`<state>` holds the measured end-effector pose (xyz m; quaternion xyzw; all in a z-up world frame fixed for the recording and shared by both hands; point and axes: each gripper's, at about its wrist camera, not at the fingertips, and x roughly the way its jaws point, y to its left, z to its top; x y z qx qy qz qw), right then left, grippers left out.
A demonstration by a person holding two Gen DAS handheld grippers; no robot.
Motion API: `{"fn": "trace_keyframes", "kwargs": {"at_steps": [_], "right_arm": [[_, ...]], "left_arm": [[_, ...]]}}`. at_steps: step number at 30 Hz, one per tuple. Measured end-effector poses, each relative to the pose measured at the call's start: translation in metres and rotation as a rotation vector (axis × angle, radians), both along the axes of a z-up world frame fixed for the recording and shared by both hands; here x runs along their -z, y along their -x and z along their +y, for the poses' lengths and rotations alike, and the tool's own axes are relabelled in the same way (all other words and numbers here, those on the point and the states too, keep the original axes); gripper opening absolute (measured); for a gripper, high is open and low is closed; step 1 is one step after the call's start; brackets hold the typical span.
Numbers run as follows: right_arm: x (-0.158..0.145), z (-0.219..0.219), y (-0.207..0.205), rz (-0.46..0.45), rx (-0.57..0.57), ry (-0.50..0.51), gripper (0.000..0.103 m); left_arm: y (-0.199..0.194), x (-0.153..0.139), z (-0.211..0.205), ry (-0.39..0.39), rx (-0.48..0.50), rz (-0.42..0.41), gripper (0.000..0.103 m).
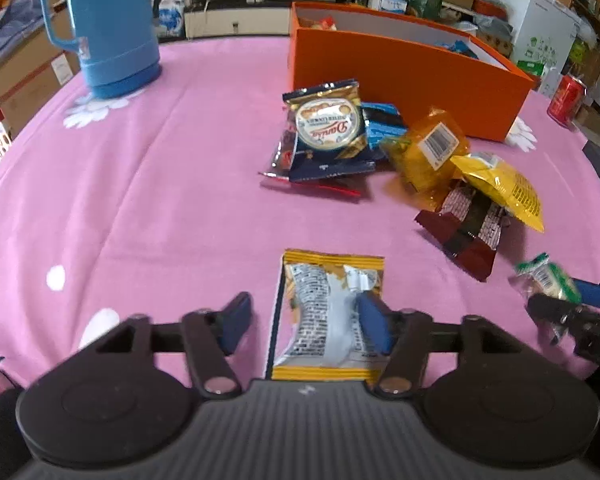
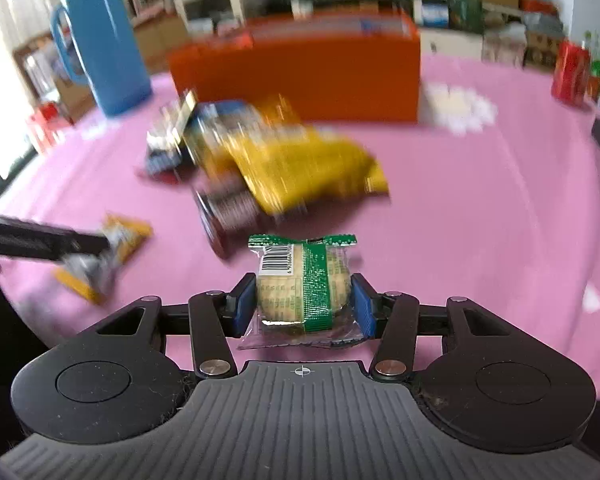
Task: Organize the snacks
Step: 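Grasp a white-yellow packet with the left tool while the right tool grasps a green-wrapped biscuit, then carry both packets over the orange box and release them inside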
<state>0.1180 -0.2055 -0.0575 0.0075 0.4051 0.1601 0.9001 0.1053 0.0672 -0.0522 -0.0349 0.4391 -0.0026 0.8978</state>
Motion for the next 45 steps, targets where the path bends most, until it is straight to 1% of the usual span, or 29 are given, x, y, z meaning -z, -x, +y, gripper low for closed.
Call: {"fn": "trace_keyframes", "kwargs": {"at_steps": [1, 3, 6, 8, 9, 10, 12, 13, 14, 15, 16, 17, 18, 20, 22, 25, 27, 30, 33, 35, 37, 40, 44, 45], "right_arm": [[0.000, -0.001, 0.002, -0.019, -0.004, -0.001, 0.022], [0.000, -0.001, 0.000, -0.018, -0.002, 0.009, 0.024], [0.001, -0.002, -0.001, -0.013, 0.007, -0.003, 0.027], [0.001, -0.001, -0.001, -0.014, 0.005, 0.001, 0.034], [0.001, 0.000, -0.001, -0.015, 0.004, 0.002, 0.040], [0.001, 0.002, -0.001, -0.018, 0.000, 0.010, 0.042], [0.003, 0.006, 0.001, -0.027, -0.011, 0.047, 0.043], [0.004, 0.009, 0.002, -0.036, -0.017, 0.073, 0.043], [0.004, 0.011, 0.003, -0.043, -0.026, 0.093, 0.043], [0.005, 0.015, 0.004, -0.051, -0.039, 0.124, 0.041], [0.004, 0.016, 0.005, -0.053, -0.049, 0.123, 0.025], [0.002, 0.015, 0.005, -0.049, -0.048, 0.116, 0.020], [-0.001, 0.013, 0.004, -0.034, -0.052, 0.097, 0.021], [-0.008, 0.007, 0.004, -0.012, -0.044, 0.009, 0.021], [-0.022, 0.004, 0.004, -0.021, -0.039, -0.051, 0.021], [-0.053, 0.000, -0.001, -0.059, -0.051, -0.155, 0.021], [-0.075, 0.001, -0.011, -0.106, -0.065, -0.190, 0.021], [-0.104, 0.008, -0.047, -0.192, -0.082, -0.171, 0.021], [-0.124, 0.015, -0.104, -0.280, -0.070, -0.124, 0.021], [-0.129, 0.019, -0.144, -0.306, -0.058, -0.113, 0.021], [-0.126, 0.024, -0.184, -0.320, -0.044, -0.081, 0.021], [-0.106, 0.028, -0.234, -0.306, -0.016, -0.044, 0.021], [-0.075, 0.023, -0.261, -0.273, 0.007, 0.004, 0.022], [-0.068, 0.020, -0.264, -0.264, 0.015, 0.010, 0.024]], "left_arm": [[0.000, 0.000, 0.000, -0.013, 0.000, 0.001, 0.081], [0.002, -0.001, 0.001, -0.028, -0.001, 0.000, 0.089], [0.006, -0.004, 0.001, -0.005, 0.021, -0.015, 0.093], [0.004, -0.001, -0.004, 0.000, 0.044, -0.008, 0.093], [0.003, 0.002, -0.008, -0.008, 0.050, 0.001, 0.093], [0.002, 0.007, -0.012, -0.024, 0.053, 0.014, 0.088], [0.000, 0.016, -0.017, -0.041, 0.065, 0.036, 0.078], [0.002, 0.016, -0.018, -0.052, 0.065, 0.018, 0.070], [0.002, 0.015, -0.018, -0.043, 0.074, 0.007, 0.059], [0.002, 0.013, -0.018, -0.040, 0.078, 0.004, 0.046], [0.000, 0.011, -0.015, -0.032, 0.067, 0.018, 0.044], [-0.001, 0.009, -0.010, -0.003, 0.054, 0.023, 0.043], [-0.001, 0.006, -0.004, 0.027, 0.043, 0.020, 0.042], [0.001, -0.007, 0.005, 0.073, 0.028, -0.011, 0.042], [0.001, -0.022, 0.012, 0.090, 0.019, -0.046, 0.042], [-0.011, -0.048, 0.019, 0.122, 0.024, -0.098, 0.042], [-0.027, -0.064, 0.021, 0.141, 0.036, -0.134, 0.042], [-0.067, -0.086, 0.020, 0.150, 0.049, -0.181, 0.042], [-0.121, -0.104, 0.012, 0.136, 0.065, -0.233, 0.042], [-0.156, -0.110, 0.004, 0.134, 0.072, -0.246, 0.042], [-0.191, -0.109, -0.007, 0.144, 0.084, -0.245, 0.042], [-0.236, -0.098, -0.026, 0.131, 0.105, -0.226, 0.042], [-0.270, -0.076, -0.049, 0.112, 0.119, -0.184, 0.043], [-0.276, -0.069, -0.053, 0.108, 0.117, -0.169, 0.045]]}}
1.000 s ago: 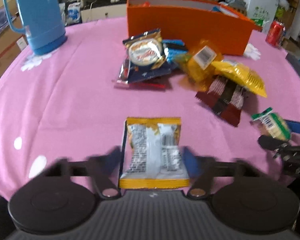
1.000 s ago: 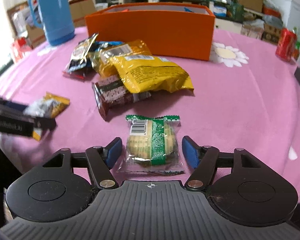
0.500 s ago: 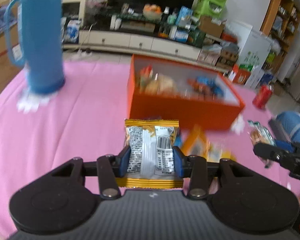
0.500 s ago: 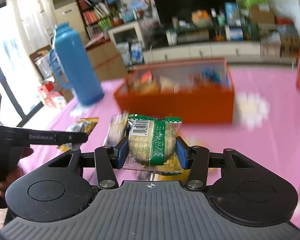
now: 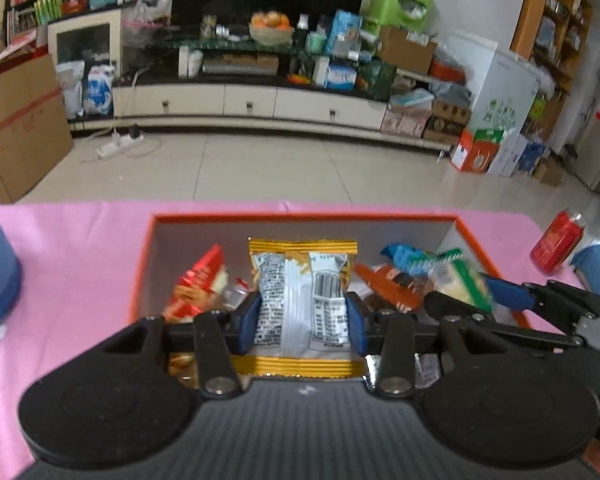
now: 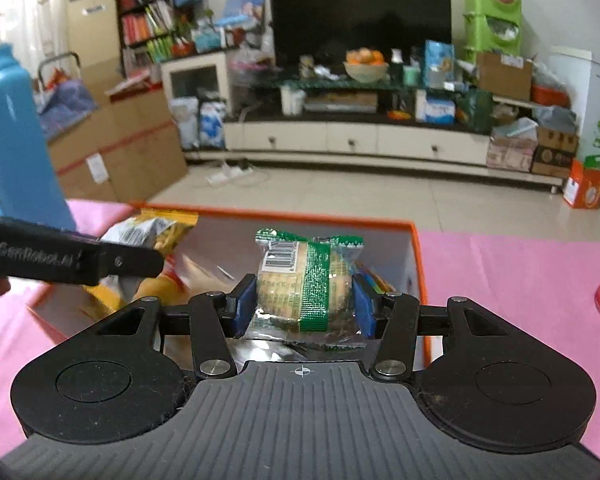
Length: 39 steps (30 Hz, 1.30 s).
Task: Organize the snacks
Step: 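Carry both packets over the orange box and release them inside, then move both tools back over the remaining snacks toward a yellow packet and brown wafer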
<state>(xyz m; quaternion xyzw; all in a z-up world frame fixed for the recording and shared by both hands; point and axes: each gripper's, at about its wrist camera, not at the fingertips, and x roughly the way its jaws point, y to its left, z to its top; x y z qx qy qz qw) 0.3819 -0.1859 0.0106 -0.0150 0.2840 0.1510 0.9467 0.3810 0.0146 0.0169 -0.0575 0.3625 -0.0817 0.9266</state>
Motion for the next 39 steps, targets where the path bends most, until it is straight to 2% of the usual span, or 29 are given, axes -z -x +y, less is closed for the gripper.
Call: {"fn": "trace_keyframes", "kwargs": {"at_steps": [2, 3, 4, 9, 14, 20, 24, 28, 30, 33, 36, 39], "right_arm": [[0.007, -0.007, -0.001, 0.006, 0.013, -0.010, 0.043], [0.007, -0.012, 0.003, -0.012, 0.020, -0.023, 0.059], [0.004, -0.016, 0.009, -0.038, 0.022, -0.034, 0.066], [-0.008, -0.037, 0.029, -0.081, 0.024, -0.105, 0.081], [-0.017, -0.053, 0.049, -0.069, 0.006, -0.149, 0.084], [-0.018, -0.077, 0.081, -0.034, 0.037, -0.186, 0.087], [0.005, -0.104, 0.121, 0.039, 0.107, -0.245, 0.087], [0.045, -0.137, 0.168, 0.142, 0.222, -0.316, 0.087], [0.060, -0.151, 0.182, 0.188, 0.274, -0.360, 0.087], [0.064, -0.166, 0.188, 0.157, 0.306, -0.446, 0.087], [0.071, -0.163, 0.183, 0.171, 0.318, -0.400, 0.087], [0.074, -0.162, 0.176, 0.185, 0.305, -0.385, 0.087]], "left_arm": [[-0.001, 0.007, -0.002, -0.004, -0.009, 0.011, 0.059], [0.001, 0.007, -0.002, -0.005, -0.014, 0.004, 0.065], [0.005, 0.005, -0.003, -0.008, -0.016, -0.009, 0.064], [0.028, -0.009, -0.010, -0.031, -0.012, -0.037, 0.066], [0.073, -0.017, -0.021, -0.066, 0.011, -0.051, 0.069], [0.133, 0.005, -0.040, -0.092, 0.069, 0.030, 0.070], [0.156, 0.028, -0.057, -0.117, 0.123, 0.079, 0.070], [0.160, 0.043, -0.073, -0.133, 0.153, 0.097, 0.070], [0.159, 0.048, -0.078, -0.109, 0.162, 0.113, 0.070], [0.160, 0.054, -0.085, -0.044, 0.161, 0.157, 0.070], [0.168, 0.053, -0.092, 0.027, 0.173, 0.179, 0.070], [0.177, 0.055, -0.105, 0.044, 0.186, 0.179, 0.070]]}}
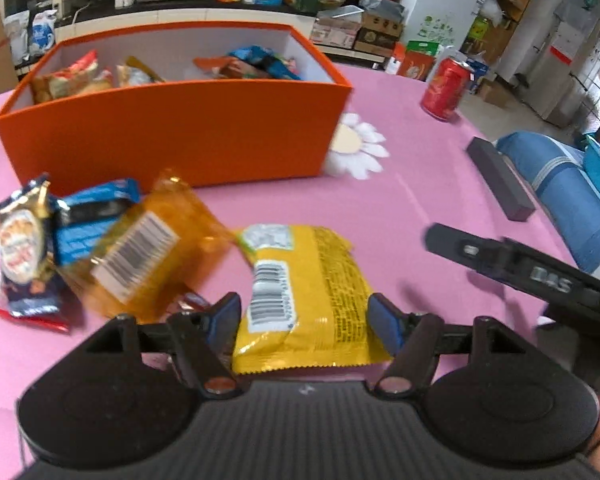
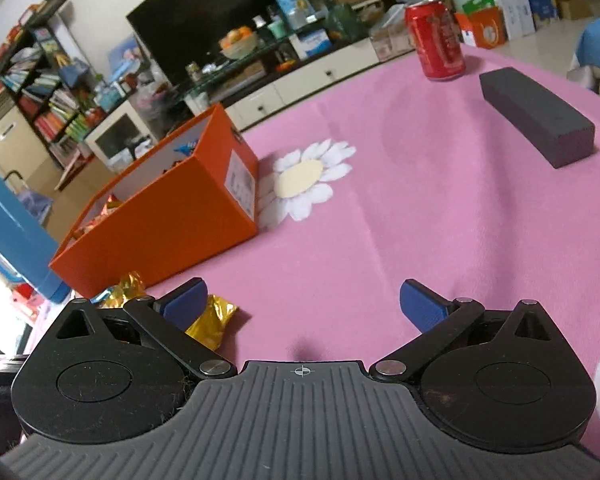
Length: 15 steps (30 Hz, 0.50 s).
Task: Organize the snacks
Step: 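Move both tools back over the remaining snacks toward a yellow packet and brown wafer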
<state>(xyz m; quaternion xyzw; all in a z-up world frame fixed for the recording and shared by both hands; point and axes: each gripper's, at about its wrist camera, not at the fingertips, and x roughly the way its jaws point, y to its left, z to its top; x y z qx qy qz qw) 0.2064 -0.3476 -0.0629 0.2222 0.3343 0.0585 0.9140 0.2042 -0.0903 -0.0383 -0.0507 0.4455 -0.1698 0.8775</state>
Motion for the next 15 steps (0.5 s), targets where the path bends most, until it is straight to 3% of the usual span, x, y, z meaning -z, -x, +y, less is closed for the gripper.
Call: {"fn": "trace_keyframes", "kwargs": {"at_steps": [6, 15], "right_arm": [[0.001, 0.001, -0.006, 0.012, 0.001, 0.014, 0.087], [0.003, -0.002, -0.005, 0.024, 0.020, 0.009, 0.087]], "left_arm": [[0.003, 0.011, -0.025, 0.061, 0.035, 0.056, 0.070], [0.025, -0.016, -0.018, -0.007, 0.034, -0.030, 0.070]]}}
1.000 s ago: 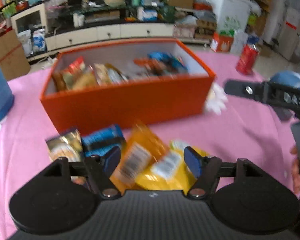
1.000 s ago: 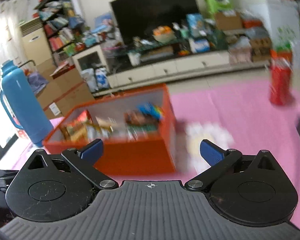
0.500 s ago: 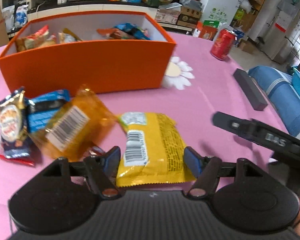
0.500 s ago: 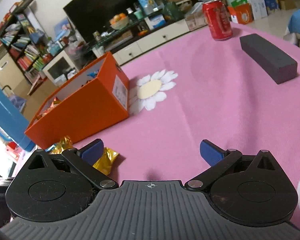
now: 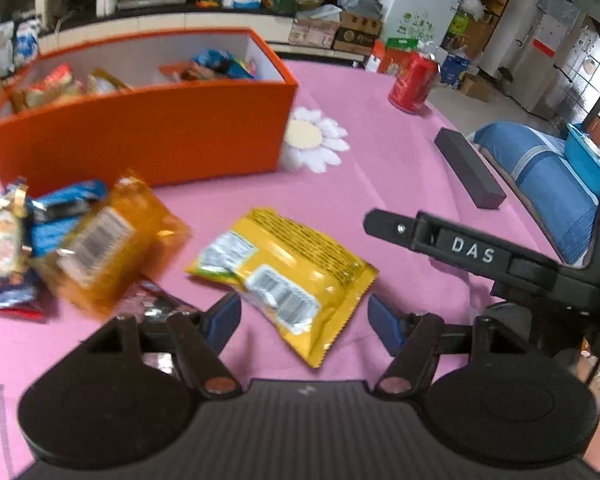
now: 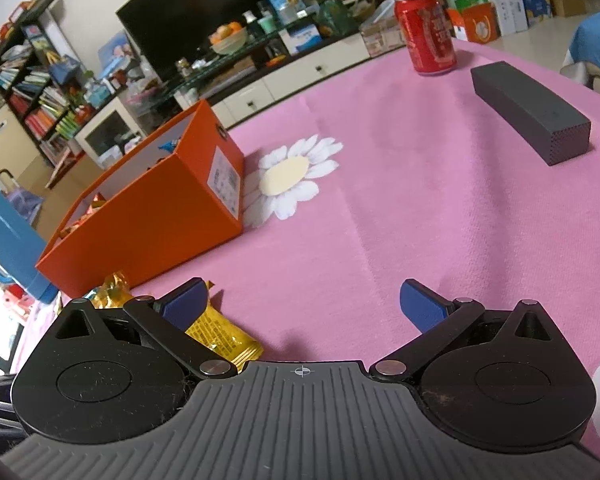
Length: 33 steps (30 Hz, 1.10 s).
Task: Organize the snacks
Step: 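Move both tools back over the remaining snacks toward a yellow packet and brown wafer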
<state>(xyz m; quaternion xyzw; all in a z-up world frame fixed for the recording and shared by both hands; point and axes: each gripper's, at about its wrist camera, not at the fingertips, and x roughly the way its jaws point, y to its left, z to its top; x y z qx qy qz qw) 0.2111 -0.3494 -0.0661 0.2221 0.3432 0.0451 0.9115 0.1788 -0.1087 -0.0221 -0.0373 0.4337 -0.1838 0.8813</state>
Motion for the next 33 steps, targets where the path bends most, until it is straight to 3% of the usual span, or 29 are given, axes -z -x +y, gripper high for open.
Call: {"fn": "trace_keyframes", "kwargs": {"at_steps": [4, 8, 10, 12, 21, 26, 29, 30, 31, 32, 33], "right_arm": [[-0.002, 0.008, 0.003, -0.001, -0.018, 0.034, 0.087], [-0.007, 0.025, 0.009, -0.029, -0.094, 0.099, 0.087], [-0.010, 0.037, 0.014, -0.054, -0.136, 0.152, 0.087], [-0.011, 0.043, 0.017, -0.065, -0.160, 0.173, 0.087], [-0.005, 0.028, 0.012, -0.028, -0.111, 0.092, 0.087], [-0.001, 0.022, 0.008, -0.008, -0.090, 0.045, 0.087], [0.001, 0.020, 0.005, 0.008, -0.080, 0.036, 0.087], [0.002, 0.020, 0.005, 0.009, -0.078, 0.033, 0.087], [0.002, 0.020, 0.005, 0.009, -0.077, 0.031, 0.087], [0.002, 0.019, 0.005, 0.009, -0.078, 0.030, 0.087], [0.002, 0.019, 0.005, 0.010, -0.078, 0.032, 0.087]], "left_arm": [[0.021, -0.017, 0.020, -0.033, -0.026, -0.047, 0.073], [0.055, -0.020, 0.048, -0.133, -0.048, -0.104, 0.077], [0.071, -0.013, 0.062, -0.197, -0.071, -0.126, 0.092], [0.079, -0.006, 0.072, -0.244, -0.081, -0.139, 0.092], [0.035, 0.017, 0.062, -0.309, 0.011, -0.169, 0.092], [0.004, 0.030, 0.059, -0.228, -0.001, -0.092, 0.092], [-0.002, 0.038, 0.054, -0.233, -0.006, -0.087, 0.092], [-0.002, 0.041, 0.053, -0.243, -0.006, -0.087, 0.085], [-0.002, 0.044, 0.053, -0.250, 0.003, -0.075, 0.069], [-0.002, 0.047, 0.054, -0.251, 0.008, -0.057, 0.061], [-0.001, 0.048, 0.057, -0.244, 0.003, -0.046, 0.060]]}}
